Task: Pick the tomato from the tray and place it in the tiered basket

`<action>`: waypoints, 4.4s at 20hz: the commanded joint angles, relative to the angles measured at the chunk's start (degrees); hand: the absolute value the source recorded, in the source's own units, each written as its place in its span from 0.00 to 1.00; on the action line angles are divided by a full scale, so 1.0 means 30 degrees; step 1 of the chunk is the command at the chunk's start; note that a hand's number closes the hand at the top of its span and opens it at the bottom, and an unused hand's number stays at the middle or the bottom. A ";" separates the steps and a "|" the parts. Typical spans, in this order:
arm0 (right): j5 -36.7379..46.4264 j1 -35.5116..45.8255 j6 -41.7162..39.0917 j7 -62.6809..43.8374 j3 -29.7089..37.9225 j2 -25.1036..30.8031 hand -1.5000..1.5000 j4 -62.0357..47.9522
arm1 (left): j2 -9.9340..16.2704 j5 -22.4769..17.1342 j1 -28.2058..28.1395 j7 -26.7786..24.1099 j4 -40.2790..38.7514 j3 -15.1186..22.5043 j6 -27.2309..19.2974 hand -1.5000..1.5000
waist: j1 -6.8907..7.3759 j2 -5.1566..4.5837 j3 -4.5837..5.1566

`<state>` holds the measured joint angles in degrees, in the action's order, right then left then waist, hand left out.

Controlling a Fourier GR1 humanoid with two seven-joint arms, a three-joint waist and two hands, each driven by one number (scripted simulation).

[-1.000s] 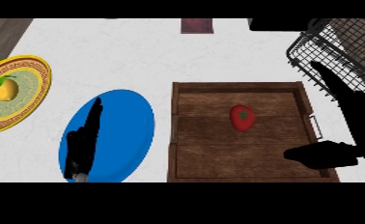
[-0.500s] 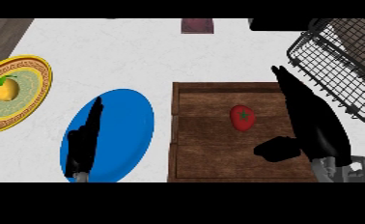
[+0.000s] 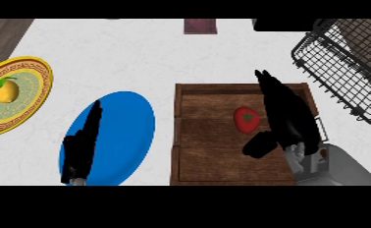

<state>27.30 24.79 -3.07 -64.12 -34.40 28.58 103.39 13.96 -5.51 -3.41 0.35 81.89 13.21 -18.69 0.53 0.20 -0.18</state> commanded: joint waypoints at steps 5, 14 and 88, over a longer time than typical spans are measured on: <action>0.0352 0.0861 -0.2307 -0.1919 0.0560 -0.1823 0.00 -0.2014 | -0.0696 0.0174 0.0606 -0.0018 -0.1501 -0.0358 0.0135 0.50 | -0.0127 -0.0089 0.0077; 0.0024 0.0405 -0.3404 -0.2181 0.0485 -0.2442 0.00 -0.3820 | -0.1193 0.0781 -0.0200 0.0152 -0.0751 0.0148 -0.0269 0.50 | -0.0125 -0.0069 0.0071; -0.4848 -0.6664 -0.3470 0.3007 2.4487 0.9160 1.00 0.3704 | -0.1655 0.1944 -0.0879 -0.0137 -0.0690 -0.2048 0.1648 0.50 | -0.0094 -0.0071 0.0074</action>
<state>13.53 0.38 -11.51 -51.65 38.60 53.44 115.94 8.67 0.29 -5.31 -1.27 81.60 7.31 -14.79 -0.52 0.42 -0.17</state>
